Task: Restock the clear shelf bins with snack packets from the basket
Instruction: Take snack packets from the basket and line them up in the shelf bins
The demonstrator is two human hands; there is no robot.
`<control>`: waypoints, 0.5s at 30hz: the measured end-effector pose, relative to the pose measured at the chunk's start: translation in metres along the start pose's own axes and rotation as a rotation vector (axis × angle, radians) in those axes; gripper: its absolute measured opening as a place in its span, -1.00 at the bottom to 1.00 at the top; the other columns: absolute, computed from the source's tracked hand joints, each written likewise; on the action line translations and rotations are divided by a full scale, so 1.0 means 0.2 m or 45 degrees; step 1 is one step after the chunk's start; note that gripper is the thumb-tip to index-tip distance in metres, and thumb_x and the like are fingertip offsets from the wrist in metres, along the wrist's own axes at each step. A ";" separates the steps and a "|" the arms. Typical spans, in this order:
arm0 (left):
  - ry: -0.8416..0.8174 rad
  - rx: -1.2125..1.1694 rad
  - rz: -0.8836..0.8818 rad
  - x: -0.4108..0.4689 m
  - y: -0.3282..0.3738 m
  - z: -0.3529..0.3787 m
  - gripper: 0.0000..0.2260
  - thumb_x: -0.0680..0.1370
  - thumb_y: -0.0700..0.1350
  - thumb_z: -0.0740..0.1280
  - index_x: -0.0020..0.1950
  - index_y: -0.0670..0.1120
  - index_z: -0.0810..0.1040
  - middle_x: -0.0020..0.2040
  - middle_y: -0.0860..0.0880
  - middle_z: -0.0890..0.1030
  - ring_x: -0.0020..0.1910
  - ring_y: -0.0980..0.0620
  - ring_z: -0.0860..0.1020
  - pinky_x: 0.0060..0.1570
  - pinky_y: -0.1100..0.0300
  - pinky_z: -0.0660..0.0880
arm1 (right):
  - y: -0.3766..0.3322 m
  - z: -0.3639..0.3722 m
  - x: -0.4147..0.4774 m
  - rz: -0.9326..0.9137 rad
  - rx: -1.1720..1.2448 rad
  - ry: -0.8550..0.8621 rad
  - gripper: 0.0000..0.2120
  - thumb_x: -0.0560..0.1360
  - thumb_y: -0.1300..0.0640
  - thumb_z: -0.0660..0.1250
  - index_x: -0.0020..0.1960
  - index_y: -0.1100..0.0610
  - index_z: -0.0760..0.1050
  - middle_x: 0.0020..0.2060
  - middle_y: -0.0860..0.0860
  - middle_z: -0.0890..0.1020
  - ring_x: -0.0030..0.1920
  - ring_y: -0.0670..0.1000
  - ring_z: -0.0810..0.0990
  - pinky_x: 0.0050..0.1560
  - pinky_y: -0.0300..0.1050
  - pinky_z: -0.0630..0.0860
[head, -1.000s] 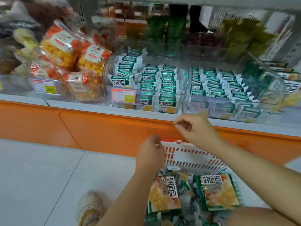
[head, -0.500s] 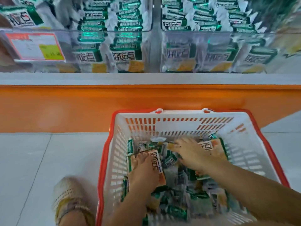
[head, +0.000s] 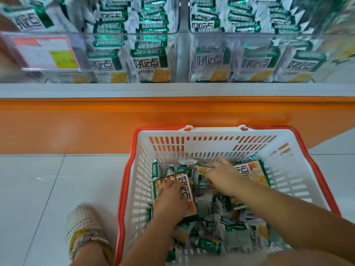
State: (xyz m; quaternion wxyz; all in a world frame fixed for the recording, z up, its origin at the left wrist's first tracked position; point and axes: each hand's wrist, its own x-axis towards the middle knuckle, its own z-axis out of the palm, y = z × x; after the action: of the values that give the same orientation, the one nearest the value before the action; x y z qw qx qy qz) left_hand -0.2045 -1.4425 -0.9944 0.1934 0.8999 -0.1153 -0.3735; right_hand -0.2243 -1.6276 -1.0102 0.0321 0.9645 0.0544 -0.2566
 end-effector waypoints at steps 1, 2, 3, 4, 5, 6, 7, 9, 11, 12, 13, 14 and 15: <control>0.007 -0.019 0.012 -0.01 0.01 -0.02 -0.58 0.59 -0.11 0.22 0.45 0.02 0.32 0.48 0.02 0.22 0.44 -0.03 0.23 0.38 0.04 0.31 | 0.01 -0.04 -0.02 -0.011 0.046 0.040 -0.91 0.49 0.18 0.29 -0.10 0.01 0.53 0.11 0.08 0.59 0.30 0.09 0.38 0.47 0.17 -0.06; 0.022 -0.049 0.025 -0.02 0.02 -0.05 -0.60 0.58 -0.13 0.22 0.43 0.02 0.34 0.45 -0.01 0.28 0.38 -0.05 0.32 0.32 0.05 0.37 | 0.01 -0.10 -0.06 -0.025 0.103 0.090 -0.92 0.50 0.16 0.27 -0.13 -0.01 0.49 -0.02 0.00 0.59 0.19 0.05 0.42 0.47 0.12 0.01; 0.041 -0.100 0.036 -0.03 0.03 -0.09 -0.61 0.58 -0.15 0.21 0.42 0.02 0.36 0.41 -0.04 0.35 0.28 -0.06 0.43 0.23 0.04 0.46 | 0.01 -0.16 -0.09 -0.034 0.191 0.130 -0.91 0.51 0.14 0.26 -0.14 -0.02 0.46 -0.12 -0.07 0.55 0.08 0.00 0.44 0.41 0.03 0.15; 0.064 -0.162 0.049 -0.05 0.05 -0.13 -0.61 0.58 -0.15 0.20 0.42 0.03 0.37 0.37 -0.05 0.41 0.15 -0.06 0.53 0.11 0.03 0.53 | 0.01 -0.24 -0.13 -0.031 0.314 0.152 -0.91 0.51 0.13 0.27 -0.14 -0.03 0.42 -0.16 -0.10 0.50 0.00 -0.03 0.44 0.28 -0.07 0.30; 0.098 -0.223 0.069 -0.08 0.07 -0.18 -0.62 0.59 -0.15 0.20 0.41 0.03 0.38 0.33 -0.06 0.46 0.02 -0.04 0.59 -0.03 0.06 0.58 | 0.01 -0.32 -0.17 -0.022 0.438 0.162 -0.90 0.51 0.13 0.28 -0.13 -0.02 0.38 -0.16 -0.11 0.47 -0.04 -0.05 0.45 0.10 -0.14 0.39; 0.144 -0.264 0.099 -0.10 0.09 -0.25 -0.63 0.60 -0.14 0.21 0.41 0.03 0.39 0.31 -0.05 0.50 -0.08 -0.01 0.61 -0.14 0.12 0.59 | 0.00 -0.41 -0.21 -0.017 0.534 0.174 -0.89 0.51 0.12 0.29 -0.11 -0.02 0.36 -0.14 -0.12 0.45 -0.08 -0.06 0.45 -0.04 -0.19 0.40; 0.207 -0.289 0.137 -0.12 0.11 -0.32 -0.65 0.60 -0.13 0.21 0.40 0.02 0.40 0.30 -0.03 0.51 -0.10 0.03 0.61 -0.19 0.19 0.57 | -0.01 -0.50 -0.25 -0.016 0.607 0.197 -0.87 0.51 0.11 0.31 -0.07 -0.03 0.34 -0.12 -0.13 0.44 -0.10 -0.08 0.45 -0.13 -0.22 0.38; 0.345 -0.329 0.207 -0.16 0.14 -0.48 -0.67 0.61 -0.15 0.21 0.38 -0.02 0.42 0.29 0.01 0.52 -0.09 0.10 0.59 -0.20 0.27 0.51 | -0.03 -0.67 -0.32 -0.029 0.724 0.282 -0.83 0.51 0.10 0.32 -0.01 -0.04 0.34 -0.08 -0.16 0.44 -0.10 -0.14 0.46 -0.14 -0.26 0.39; 0.466 -0.375 0.264 -0.21 0.16 -0.65 -0.69 0.61 -0.17 0.20 0.36 -0.06 0.43 0.27 -0.02 0.53 -0.05 0.07 0.57 -0.11 0.26 0.50 | -0.07 -0.85 -0.38 -0.075 0.812 0.375 -0.82 0.50 0.11 0.34 0.00 -0.06 0.36 -0.04 -0.18 0.47 0.00 -0.13 0.49 -0.01 -0.20 0.46; 0.517 -0.403 0.286 -0.24 0.17 -0.73 -0.69 0.61 -0.17 0.20 0.36 -0.07 0.44 0.26 -0.02 0.54 -0.10 0.08 0.57 -0.16 0.29 0.50 | -0.09 -0.94 -0.41 -0.105 0.849 0.415 -0.83 0.50 0.11 0.35 -0.01 -0.06 0.37 -0.04 -0.19 0.48 0.04 -0.12 0.50 0.03 -0.20 0.47; 0.567 -0.425 0.305 -0.26 0.18 -0.81 -0.70 0.62 -0.17 0.19 0.35 -0.07 0.45 0.22 -0.02 0.55 -0.22 0.10 0.54 -0.30 0.33 0.47 | -0.12 -1.03 -0.43 -0.137 0.876 0.443 -0.84 0.51 0.11 0.34 -0.03 -0.08 0.37 -0.04 -0.22 0.48 0.06 -0.13 0.49 0.03 -0.22 0.47; 0.619 -0.438 0.326 -0.29 0.18 -0.88 -0.71 0.61 -0.16 0.19 0.33 -0.06 0.47 0.17 -0.02 0.57 -0.31 0.12 0.50 -0.42 0.35 0.39 | -0.16 -1.12 -0.44 -0.169 0.896 0.466 -0.84 0.51 0.11 0.34 -0.04 -0.10 0.37 -0.04 -0.24 0.47 0.05 -0.12 0.50 0.00 -0.25 0.47; 0.670 -0.448 0.348 -0.32 0.19 -0.95 -0.73 0.61 -0.16 0.19 0.30 -0.04 0.49 0.11 -0.02 0.58 -0.35 0.12 0.47 -0.47 0.36 0.34 | -0.19 -1.20 -0.45 -0.192 0.912 0.503 -0.83 0.52 0.10 0.33 -0.06 -0.12 0.37 -0.04 -0.25 0.46 0.01 -0.07 0.53 -0.03 -0.23 0.49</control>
State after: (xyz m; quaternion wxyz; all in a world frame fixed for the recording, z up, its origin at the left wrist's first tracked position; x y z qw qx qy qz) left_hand -0.1142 -1.4039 -0.8147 0.4169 0.8945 -0.1149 -0.1135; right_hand -0.1884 -1.5763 -0.7584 -0.3353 0.9387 0.0374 -0.0711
